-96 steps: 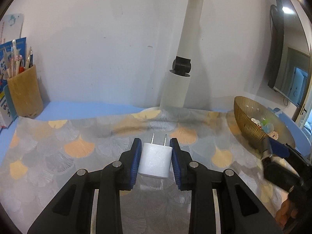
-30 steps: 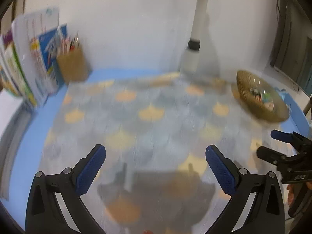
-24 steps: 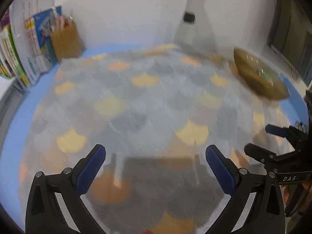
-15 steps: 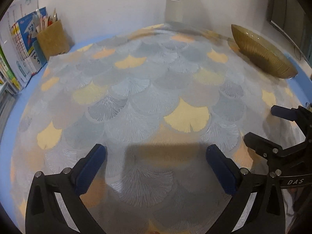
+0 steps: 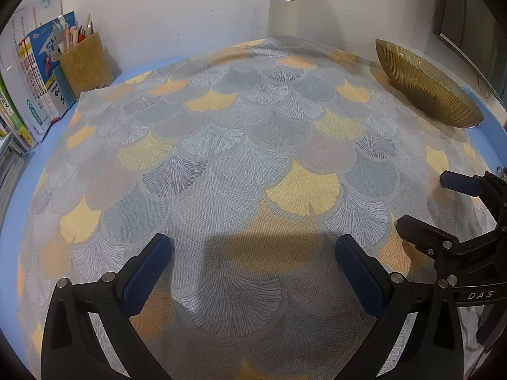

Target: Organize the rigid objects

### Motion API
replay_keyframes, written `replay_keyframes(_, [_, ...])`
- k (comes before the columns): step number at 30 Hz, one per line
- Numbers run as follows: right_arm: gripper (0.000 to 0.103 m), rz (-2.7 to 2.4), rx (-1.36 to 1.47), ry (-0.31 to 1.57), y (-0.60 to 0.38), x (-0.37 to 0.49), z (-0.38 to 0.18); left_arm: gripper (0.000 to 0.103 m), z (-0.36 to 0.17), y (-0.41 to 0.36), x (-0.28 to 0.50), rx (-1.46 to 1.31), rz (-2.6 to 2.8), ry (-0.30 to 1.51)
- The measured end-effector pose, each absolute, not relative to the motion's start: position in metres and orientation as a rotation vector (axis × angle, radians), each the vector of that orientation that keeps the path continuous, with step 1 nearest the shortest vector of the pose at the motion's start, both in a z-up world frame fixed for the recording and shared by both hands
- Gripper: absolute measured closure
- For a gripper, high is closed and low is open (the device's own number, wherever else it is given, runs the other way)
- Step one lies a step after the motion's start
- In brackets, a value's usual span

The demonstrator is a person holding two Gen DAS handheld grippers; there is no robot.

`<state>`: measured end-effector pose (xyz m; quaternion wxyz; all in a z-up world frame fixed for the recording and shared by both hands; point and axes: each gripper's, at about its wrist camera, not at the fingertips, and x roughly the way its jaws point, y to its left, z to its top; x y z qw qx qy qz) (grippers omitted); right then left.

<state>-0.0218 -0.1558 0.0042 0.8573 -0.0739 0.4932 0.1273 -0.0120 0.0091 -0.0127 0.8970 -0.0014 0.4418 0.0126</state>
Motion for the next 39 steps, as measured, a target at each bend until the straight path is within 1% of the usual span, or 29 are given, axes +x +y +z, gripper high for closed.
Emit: replay_keyframes(39, [0.000,0.269,-0.156,1.036,-0.1559,-0.0215,0.0045,0.000,-0.0114,0.0089,-0.0113,-0.004,0.026,0.916])
